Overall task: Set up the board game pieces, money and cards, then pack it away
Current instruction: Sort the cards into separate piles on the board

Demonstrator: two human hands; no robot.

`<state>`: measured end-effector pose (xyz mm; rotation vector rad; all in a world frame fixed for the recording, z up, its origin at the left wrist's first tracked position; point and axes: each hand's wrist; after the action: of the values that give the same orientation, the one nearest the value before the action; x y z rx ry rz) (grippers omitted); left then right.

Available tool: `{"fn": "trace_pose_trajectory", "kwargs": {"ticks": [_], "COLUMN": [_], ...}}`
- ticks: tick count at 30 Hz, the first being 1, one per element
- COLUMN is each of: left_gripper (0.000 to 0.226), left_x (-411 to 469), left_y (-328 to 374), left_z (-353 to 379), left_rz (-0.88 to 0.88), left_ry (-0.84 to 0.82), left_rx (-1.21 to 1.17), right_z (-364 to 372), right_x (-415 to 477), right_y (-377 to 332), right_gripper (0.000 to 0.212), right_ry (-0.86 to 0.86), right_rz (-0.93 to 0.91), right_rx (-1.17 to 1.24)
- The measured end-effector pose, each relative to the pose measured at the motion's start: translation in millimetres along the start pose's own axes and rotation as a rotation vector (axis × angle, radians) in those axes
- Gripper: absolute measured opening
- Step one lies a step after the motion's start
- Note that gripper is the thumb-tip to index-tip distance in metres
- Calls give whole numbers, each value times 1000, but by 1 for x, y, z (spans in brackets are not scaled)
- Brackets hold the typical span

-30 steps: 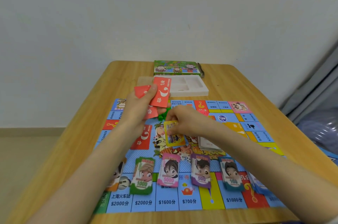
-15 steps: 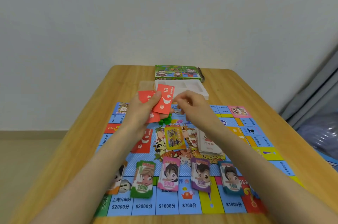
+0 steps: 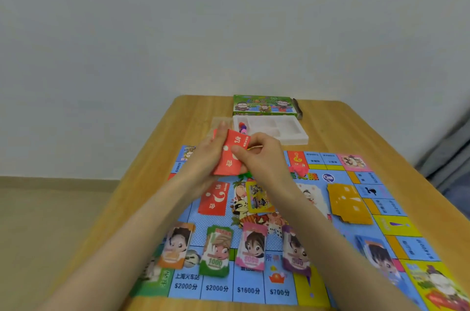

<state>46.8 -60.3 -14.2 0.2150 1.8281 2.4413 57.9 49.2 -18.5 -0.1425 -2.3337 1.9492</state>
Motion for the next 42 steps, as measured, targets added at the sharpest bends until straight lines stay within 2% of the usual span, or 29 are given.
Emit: {"fn": "trace_pose_trajectory", "kwargs": {"ticks": [5, 7, 9, 14, 17, 21, 25, 29, 33, 39, 42], "left_gripper": [33, 38, 37, 34, 23, 19, 18, 22, 17, 21, 25], "left_x": [-14, -20, -21, -18, -19, -19, -19, -22, -21, -21, -22], "left_y": [10, 11, 7, -1, -3, -3, -2, -3, -4, -2, -2], "left_z": [-25, -35, -41, -46, -46, -45, -46, -46, -48, -46, -45], "left_rz": [-127, -133, -97, 33, 69, 58, 1, 74, 122, 61, 74], "left_ry": [-140, -213, -234, -154, -55, -12, -4, -76, -2, 28, -14], "left_rx": [-301, -374, -320, -108, -10, -32, -207, -91, -16, -103, -127], "right_z": [14, 18, 21, 19, 16, 16, 12, 10, 12, 11, 9], "right_x": [0, -1, -2, -5, -7, -8, -5, -6, -5, -5, -5], "right_y": [2, 4, 6, 9, 8, 7, 6, 5, 5, 4, 3], "right_gripper": [26, 27, 25, 16, 24, 25, 16, 25, 28, 18, 17], "right_ry": [44, 33, 7, -70, -134, -153, -149, -166, -178, -145, -134], "right_rz": [-7, -4, 22, 62, 73, 112, 148, 156, 172, 171, 171], "right_rx": [9, 22, 41, 85, 104, 150, 192, 210, 207, 223, 240]}}
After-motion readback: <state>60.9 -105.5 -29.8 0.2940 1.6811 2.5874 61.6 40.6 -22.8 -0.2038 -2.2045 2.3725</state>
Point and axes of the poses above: each hand's wrist, its own x-axis towards the middle knuckle, its own z-axis out of the palm, y = z × x, and after that the axes turned 10 degrees about z, right-handed
